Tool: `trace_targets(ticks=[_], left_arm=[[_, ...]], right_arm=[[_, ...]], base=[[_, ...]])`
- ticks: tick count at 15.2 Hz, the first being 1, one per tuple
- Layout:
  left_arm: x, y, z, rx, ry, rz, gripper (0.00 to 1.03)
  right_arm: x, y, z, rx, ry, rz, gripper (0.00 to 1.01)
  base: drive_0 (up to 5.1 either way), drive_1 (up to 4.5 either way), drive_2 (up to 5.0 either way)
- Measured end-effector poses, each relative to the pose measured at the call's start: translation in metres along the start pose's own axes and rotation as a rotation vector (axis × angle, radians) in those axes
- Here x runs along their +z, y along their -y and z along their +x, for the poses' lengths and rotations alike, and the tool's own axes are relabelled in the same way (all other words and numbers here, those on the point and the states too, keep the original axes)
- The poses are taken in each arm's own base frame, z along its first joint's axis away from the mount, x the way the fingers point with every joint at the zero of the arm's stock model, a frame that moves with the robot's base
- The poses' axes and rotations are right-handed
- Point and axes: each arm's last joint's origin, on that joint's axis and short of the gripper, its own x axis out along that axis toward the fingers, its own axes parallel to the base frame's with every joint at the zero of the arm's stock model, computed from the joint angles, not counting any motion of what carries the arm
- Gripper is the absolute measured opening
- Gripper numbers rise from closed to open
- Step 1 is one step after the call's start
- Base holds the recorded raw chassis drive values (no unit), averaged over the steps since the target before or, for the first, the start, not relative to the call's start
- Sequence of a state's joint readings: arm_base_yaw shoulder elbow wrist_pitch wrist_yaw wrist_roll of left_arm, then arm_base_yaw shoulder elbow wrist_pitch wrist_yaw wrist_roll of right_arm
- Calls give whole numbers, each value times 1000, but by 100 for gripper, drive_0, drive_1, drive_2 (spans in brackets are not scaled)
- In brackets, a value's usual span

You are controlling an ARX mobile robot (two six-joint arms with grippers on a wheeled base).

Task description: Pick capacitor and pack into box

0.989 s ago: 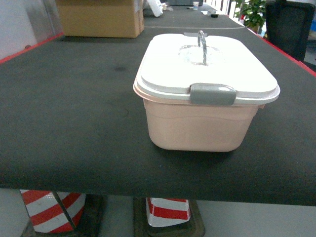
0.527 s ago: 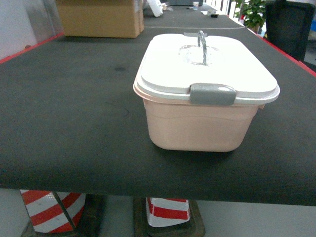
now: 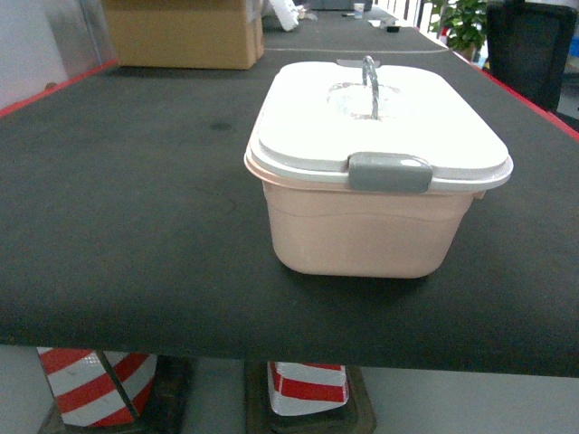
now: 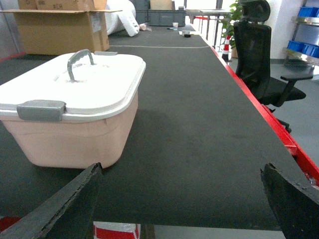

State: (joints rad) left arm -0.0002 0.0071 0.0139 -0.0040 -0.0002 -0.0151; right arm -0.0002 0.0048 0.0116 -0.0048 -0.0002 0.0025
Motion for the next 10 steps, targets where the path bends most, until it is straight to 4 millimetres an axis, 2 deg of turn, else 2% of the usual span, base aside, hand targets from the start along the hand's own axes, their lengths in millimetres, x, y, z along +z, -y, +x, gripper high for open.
trace_targets(ticks=[10], left_arm=[[0, 0, 0, 0, 0, 0, 98]], right_arm=[[0, 0, 0, 0, 0, 0, 98]], base=[[0, 0, 0]])
